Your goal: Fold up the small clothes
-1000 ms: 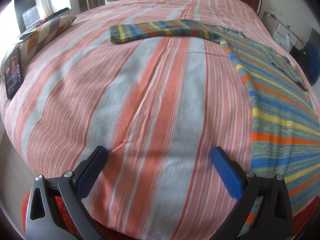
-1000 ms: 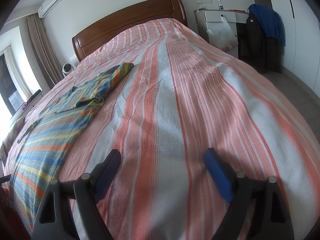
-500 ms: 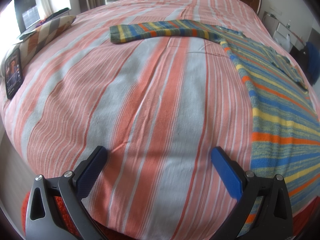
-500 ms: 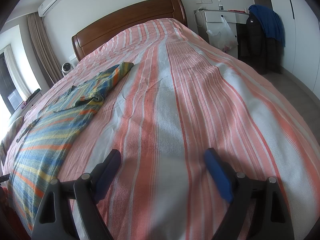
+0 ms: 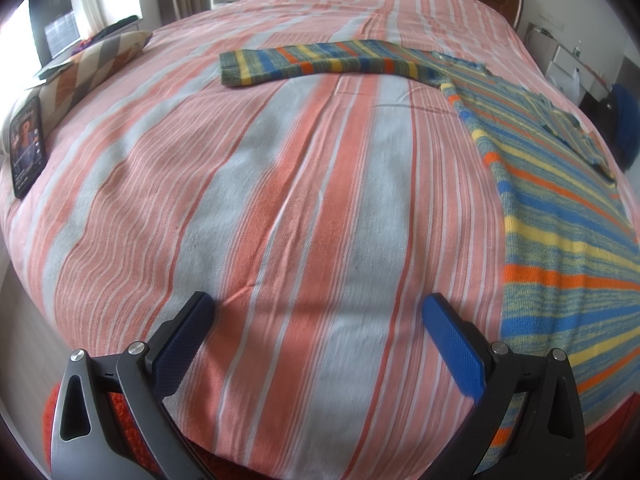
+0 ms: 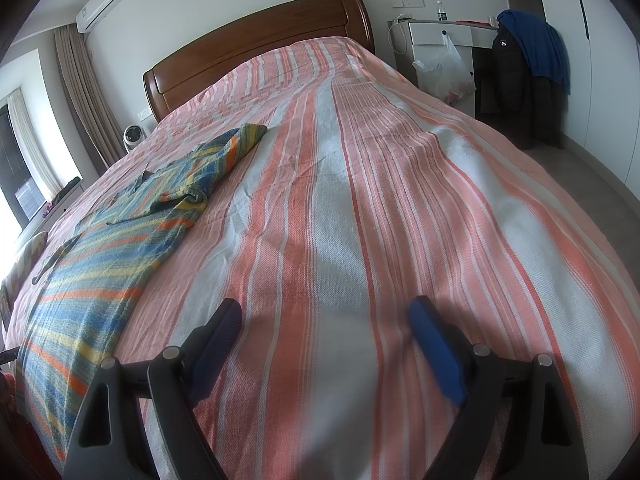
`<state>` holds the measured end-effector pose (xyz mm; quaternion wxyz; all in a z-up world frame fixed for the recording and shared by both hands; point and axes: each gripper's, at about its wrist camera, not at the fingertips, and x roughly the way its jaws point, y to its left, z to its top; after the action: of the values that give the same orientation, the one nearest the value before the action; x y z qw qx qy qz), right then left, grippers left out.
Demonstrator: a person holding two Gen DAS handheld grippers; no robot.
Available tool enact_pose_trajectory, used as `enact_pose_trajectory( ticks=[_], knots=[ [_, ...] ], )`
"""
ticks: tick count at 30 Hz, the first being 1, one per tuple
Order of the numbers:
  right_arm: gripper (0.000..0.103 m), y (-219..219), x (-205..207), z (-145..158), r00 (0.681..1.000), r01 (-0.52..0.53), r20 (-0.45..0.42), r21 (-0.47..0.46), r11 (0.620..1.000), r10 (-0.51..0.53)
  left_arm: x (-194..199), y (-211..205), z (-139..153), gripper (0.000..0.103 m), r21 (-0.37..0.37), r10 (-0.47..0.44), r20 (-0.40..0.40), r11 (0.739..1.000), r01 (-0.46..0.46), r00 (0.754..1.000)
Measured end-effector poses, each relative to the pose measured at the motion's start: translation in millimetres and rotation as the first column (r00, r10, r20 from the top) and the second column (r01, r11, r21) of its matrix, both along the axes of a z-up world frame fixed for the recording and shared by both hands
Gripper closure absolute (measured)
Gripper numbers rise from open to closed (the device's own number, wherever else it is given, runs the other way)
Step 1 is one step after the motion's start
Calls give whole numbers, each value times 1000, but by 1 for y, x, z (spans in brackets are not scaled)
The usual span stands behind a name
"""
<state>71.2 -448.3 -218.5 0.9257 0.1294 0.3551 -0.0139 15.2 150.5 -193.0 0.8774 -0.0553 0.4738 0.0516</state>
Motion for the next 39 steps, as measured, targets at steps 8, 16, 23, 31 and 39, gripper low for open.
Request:
enact_pose_trajectory(
  ticks=[8,16,23,31,39],
  knots=[
    [18,0,0,0,1000,1,0,-2,1000,-1,34,59,49,1,-257,22,-29,966,-28,999],
    [18,-1,0,-1,1000,1,2,-5,1000,-1,166,149,51,7,-307,164,-109,933,-190,980],
    [18,0,1,0,1000,3,-1,-19,1000,-3,230,144,18,53,-263,199,-186,933,-244,962],
    [18,-1,2,0,1000,2,1,-19,1000,-2,250,65,100,101,-216,6,20,976,-2,1000],
    [18,0,2,0,1000,2,1,-21,1000,-2,267,-117,174,101,-105,-368,178,915,389,913]
  ],
)
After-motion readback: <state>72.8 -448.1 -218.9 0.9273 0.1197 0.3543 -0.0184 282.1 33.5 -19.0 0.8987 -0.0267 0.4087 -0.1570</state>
